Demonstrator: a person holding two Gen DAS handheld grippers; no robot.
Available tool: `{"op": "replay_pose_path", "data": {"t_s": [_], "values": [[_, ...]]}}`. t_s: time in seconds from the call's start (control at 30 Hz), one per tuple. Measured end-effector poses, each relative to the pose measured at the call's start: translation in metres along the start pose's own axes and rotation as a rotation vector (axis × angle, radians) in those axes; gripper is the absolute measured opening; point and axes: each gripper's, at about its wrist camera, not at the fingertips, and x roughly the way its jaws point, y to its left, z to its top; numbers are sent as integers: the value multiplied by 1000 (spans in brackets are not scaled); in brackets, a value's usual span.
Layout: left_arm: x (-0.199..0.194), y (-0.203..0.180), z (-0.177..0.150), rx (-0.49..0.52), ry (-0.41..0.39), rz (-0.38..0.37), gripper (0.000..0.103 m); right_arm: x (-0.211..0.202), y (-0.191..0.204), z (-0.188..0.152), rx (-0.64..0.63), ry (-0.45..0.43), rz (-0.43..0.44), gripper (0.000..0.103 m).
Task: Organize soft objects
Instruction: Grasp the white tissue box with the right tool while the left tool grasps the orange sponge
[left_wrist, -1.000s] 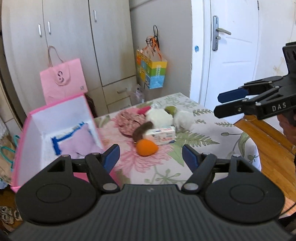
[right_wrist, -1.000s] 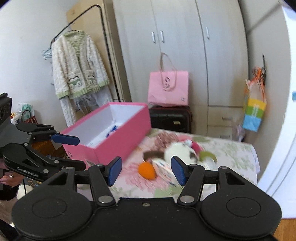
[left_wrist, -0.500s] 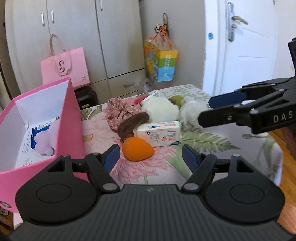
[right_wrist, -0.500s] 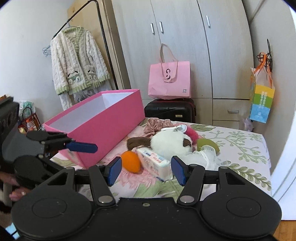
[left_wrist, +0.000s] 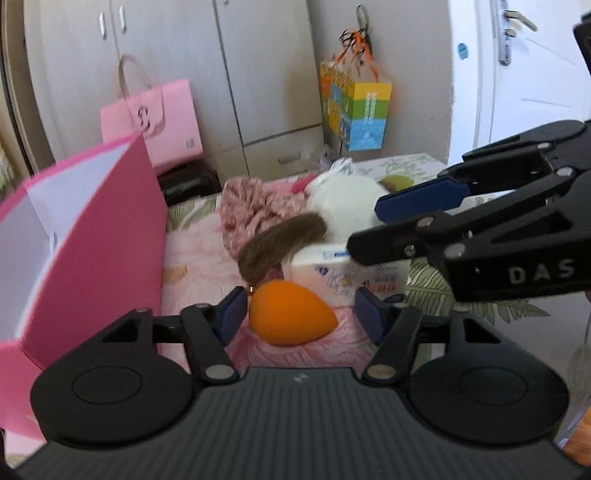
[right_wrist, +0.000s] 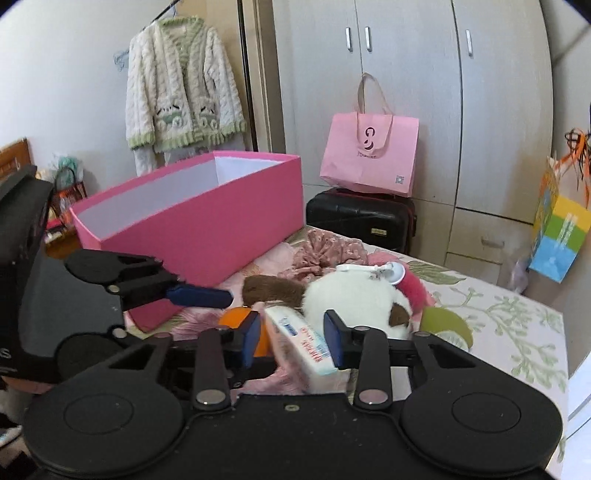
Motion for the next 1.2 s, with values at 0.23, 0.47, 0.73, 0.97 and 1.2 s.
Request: {"op": "replay_pose_path", "data": {"t_s": [0.23,0.47,0.73,0.97,1.2], "values": [[12,11,-9,-103,53,-23,53,7,-5,-12,14,24,-39,30],[7,11,-17,-132,19,-29,47,11,-16,-13,56,43,-23,37],[-13,20,-23,-222,33,-62,47,-3,-3,-18,6,88,55,27],[-16,21,-22,-251,-2,-23,46,14,-4,-18,45,104,48,28],[-13,27,-28,-279,24,-49,46,36,-5,-29,110,108,26,26]]}}
